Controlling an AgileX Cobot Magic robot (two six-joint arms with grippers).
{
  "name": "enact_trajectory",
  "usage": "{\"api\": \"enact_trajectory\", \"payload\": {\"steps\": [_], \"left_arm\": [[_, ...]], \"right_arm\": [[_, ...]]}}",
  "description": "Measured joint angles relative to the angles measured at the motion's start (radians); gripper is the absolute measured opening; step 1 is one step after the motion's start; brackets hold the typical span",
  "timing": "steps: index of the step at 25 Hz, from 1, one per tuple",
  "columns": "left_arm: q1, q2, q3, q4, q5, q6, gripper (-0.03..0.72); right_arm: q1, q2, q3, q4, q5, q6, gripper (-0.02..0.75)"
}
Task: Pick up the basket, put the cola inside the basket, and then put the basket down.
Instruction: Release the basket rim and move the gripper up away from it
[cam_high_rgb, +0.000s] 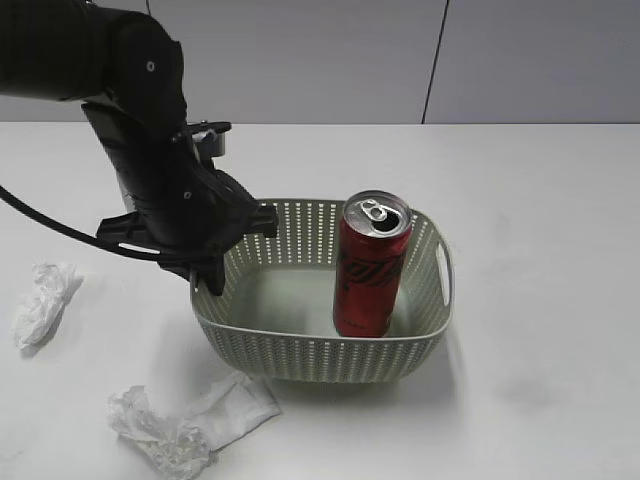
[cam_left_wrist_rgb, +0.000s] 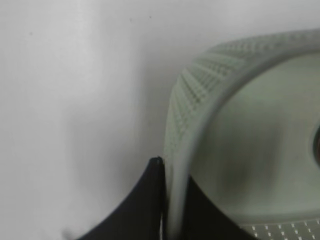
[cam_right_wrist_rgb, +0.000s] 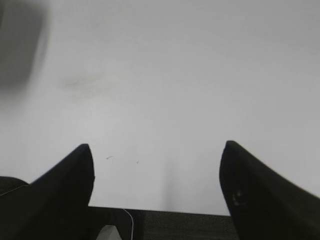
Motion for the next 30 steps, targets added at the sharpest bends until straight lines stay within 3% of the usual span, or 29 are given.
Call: {"api": "enact_trajectory", "payload": {"steps": [12, 23, 30], "left_arm": [[0.000, 0.000, -0.023, 0.001, -0.007, 0.000, -0.004], [0.010, 0.204, -0.351, 0.017, 0.118, -0.016, -0.004], [0.010, 0.297, -0.401, -0.017, 0.111, -0.027, -0.004]], "right_arm": [[0.000, -0.264, 0.048, 0.000, 0.039, -0.003, 0.592], [0.000, -0.448, 0.050, 0.000, 0.039, -0.003, 0.591], [0.000, -0.500, 0.051, 0.000, 0.041, -0.003, 0.591]]}}
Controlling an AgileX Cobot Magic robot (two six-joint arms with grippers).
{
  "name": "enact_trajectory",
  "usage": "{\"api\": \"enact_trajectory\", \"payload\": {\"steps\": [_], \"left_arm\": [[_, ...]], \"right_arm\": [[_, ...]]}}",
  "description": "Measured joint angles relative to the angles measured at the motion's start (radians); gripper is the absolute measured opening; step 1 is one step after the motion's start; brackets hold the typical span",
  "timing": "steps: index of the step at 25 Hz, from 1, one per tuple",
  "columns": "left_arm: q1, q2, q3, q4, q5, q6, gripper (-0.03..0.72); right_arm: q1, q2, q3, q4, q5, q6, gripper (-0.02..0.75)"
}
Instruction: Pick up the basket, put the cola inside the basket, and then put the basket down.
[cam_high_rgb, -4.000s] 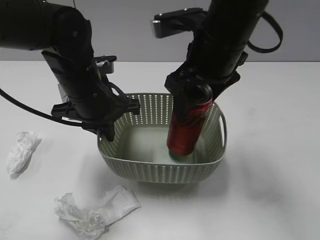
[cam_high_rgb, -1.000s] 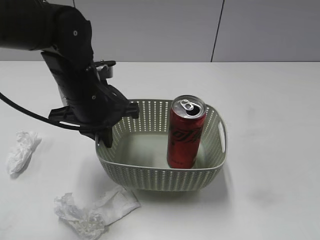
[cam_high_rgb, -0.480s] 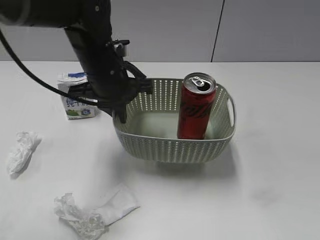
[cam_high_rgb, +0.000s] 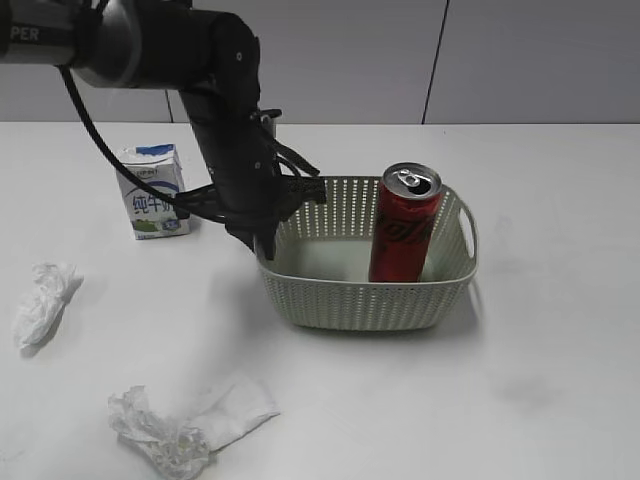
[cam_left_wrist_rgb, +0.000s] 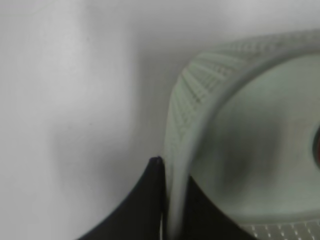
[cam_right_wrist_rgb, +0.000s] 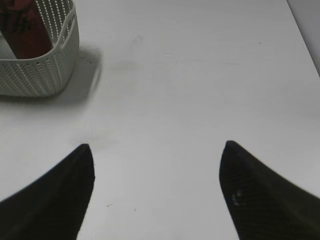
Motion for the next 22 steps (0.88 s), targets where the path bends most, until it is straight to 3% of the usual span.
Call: {"api": "enact_trajectory", "payload": {"steps": [3, 5, 7, 11, 13, 17, 22], "left_arm": [[0.000, 0.007, -0.001, 0.006, -0.013, 0.000, 0.006], [0.000, 0.007, -0.001, 0.004, -0.026, 0.000, 0.055], [0.000, 0.007, -0.004, -0.001, -0.036, 0.001, 0.164], [0.000, 0.005, -0.008, -0.004, -0.032, 0.007, 0.524], [0.001, 0.001, -0.008, -0.004, -0.027, 0.019, 0.620], [0.031, -0.038, -0.019, -0.022, 0.002, 0.069, 0.643], [0.137, -0.139, -0.031, -0.030, 0.049, 0.152, 0.641]], "right_arm": [[0.000, 0.000, 0.000, 0.000, 0.000, 0.000, 0.591], [0.000, 0.000, 0.000, 0.000, 0.000, 0.000, 0.591], [0.000, 0.000, 0.000, 0.000, 0.000, 0.000, 0.591], [0.000, 0.000, 0.000, 0.000, 0.000, 0.000, 0.591], [0.000, 0.000, 0.000, 0.000, 0.000, 0.000, 0.591], [0.000, 0.000, 0.000, 0.000, 0.000, 0.000, 0.591], [0.000, 0.000, 0.000, 0.000, 0.000, 0.000, 0.591]]}}
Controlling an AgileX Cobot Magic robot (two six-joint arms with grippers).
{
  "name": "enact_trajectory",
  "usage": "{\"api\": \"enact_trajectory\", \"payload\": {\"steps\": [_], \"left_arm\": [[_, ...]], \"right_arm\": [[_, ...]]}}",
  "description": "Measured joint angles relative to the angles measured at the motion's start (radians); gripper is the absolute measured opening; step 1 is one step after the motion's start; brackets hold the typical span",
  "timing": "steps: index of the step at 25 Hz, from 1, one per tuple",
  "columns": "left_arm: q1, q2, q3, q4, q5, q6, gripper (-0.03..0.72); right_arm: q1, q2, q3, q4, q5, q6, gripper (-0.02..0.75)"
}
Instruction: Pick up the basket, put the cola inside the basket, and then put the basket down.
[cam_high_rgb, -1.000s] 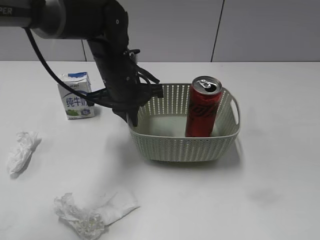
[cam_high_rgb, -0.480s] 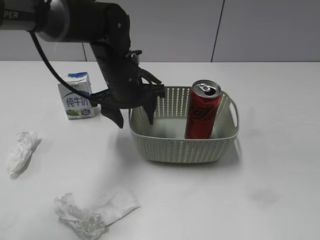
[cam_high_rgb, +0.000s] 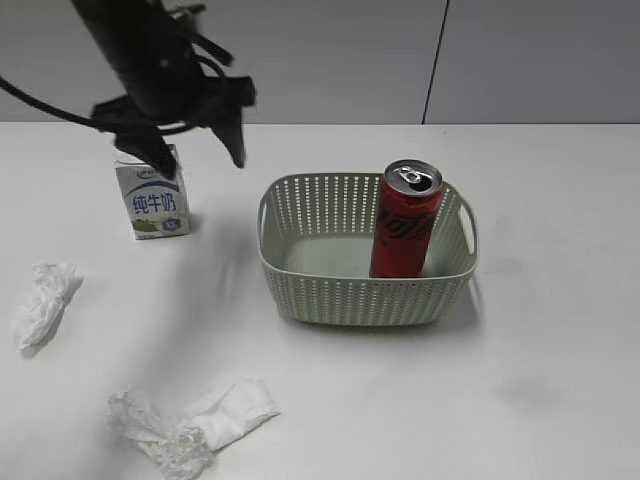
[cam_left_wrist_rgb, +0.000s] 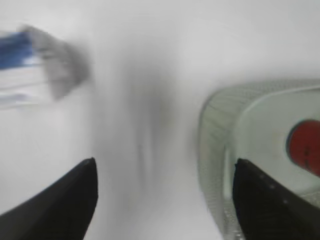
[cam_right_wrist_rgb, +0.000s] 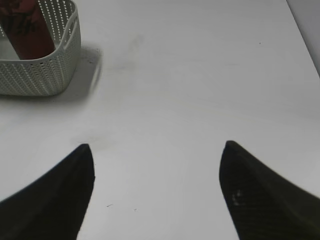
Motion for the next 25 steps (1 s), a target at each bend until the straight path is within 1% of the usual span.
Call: {"api": "enact_trajectory", "payload": {"steps": [3, 6, 10, 13, 15, 17, 20, 25], "left_arm": [[0.090, -0.054, -0.002, 0.000, 0.060, 0.072, 0.635], [0.205, -0.088, -0.002, 0.001, 0.118, 0.150, 0.629], [0.352, -0.115, -0.002, 0.002, 0.130, 0.213, 0.619], [0.431, -0.142, -0.002, 0.003, 0.132, 0.262, 0.608], [0.465, -0.163, -0.002, 0.003, 0.132, 0.286, 0.598], [0.477, -0.186, -0.002, 0.004, 0.133, 0.306, 0.592], [0.466, -0.229, -0.002, 0.012, 0.134, 0.339, 0.589], [0.433, -0.332, -0.002, 0.068, 0.136, 0.373, 0.589]], "right_arm": [[0.000, 0.000, 0.000, 0.000, 0.000, 0.000, 0.591], [0.000, 0.000, 0.000, 0.000, 0.000, 0.000, 0.591], [0.000, 0.000, 0.000, 0.000, 0.000, 0.000, 0.591], [0.000, 0.000, 0.000, 0.000, 0.000, 0.000, 0.591], [0.000, 0.000, 0.000, 0.000, 0.000, 0.000, 0.591], [0.000, 0.000, 0.000, 0.000, 0.000, 0.000, 0.591], [0.000, 0.000, 0.000, 0.000, 0.000, 0.000, 0.591], [0.000, 0.000, 0.000, 0.000, 0.000, 0.000, 0.591]]}}
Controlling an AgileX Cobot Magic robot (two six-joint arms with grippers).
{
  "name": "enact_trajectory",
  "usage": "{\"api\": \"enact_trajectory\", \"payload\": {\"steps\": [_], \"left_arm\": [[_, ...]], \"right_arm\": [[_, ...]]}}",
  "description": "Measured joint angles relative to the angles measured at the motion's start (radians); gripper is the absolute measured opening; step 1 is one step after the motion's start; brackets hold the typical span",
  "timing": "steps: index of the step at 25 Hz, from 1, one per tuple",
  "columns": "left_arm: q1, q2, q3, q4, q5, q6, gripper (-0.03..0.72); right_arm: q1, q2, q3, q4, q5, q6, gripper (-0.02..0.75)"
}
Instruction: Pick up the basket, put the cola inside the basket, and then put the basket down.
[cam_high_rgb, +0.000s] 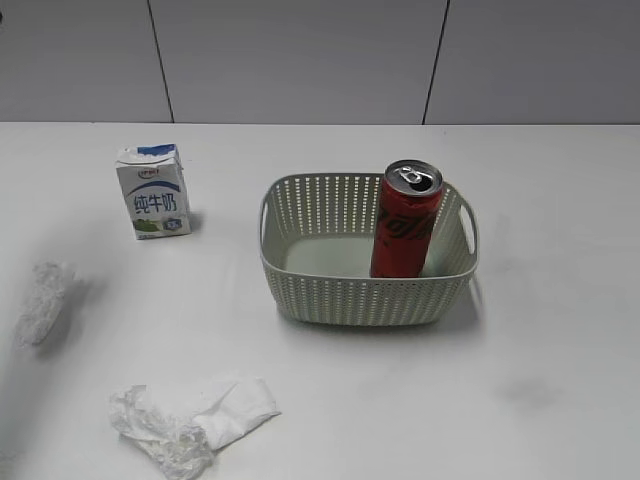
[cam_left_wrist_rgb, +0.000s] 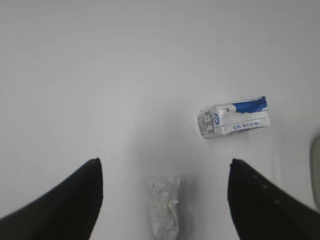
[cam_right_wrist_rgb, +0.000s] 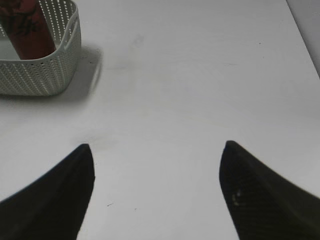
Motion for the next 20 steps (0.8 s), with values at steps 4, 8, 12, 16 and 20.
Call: {"api": "enact_trajectory", "payload": {"steps": [4, 8, 12, 16, 20], "left_arm": [[-0.002, -0.105, 0.003, 0.027, 0.001, 0.022, 0.589], [-0.002, -0.239, 0.091, 0.076, -0.002, 0.031, 0.589], [-0.002, -0.410, 0.283, 0.114, -0.001, 0.037, 0.589], [-0.002, -0.624, 0.542, 0.131, 0.001, 0.040, 0.589], [-0.002, -0.817, 0.741, 0.132, 0.005, 0.040, 0.589]], "right_arm": [[0.000, 0.000, 0.000, 0.000, 0.000, 0.000, 0.591], [0.000, 0.000, 0.000, 0.000, 0.000, 0.000, 0.591], [0.000, 0.000, 0.000, 0.000, 0.000, 0.000, 0.591], [0.000, 0.000, 0.000, 0.000, 0.000, 0.000, 0.591], [0.000, 0.000, 0.000, 0.000, 0.000, 0.000, 0.591]]}}
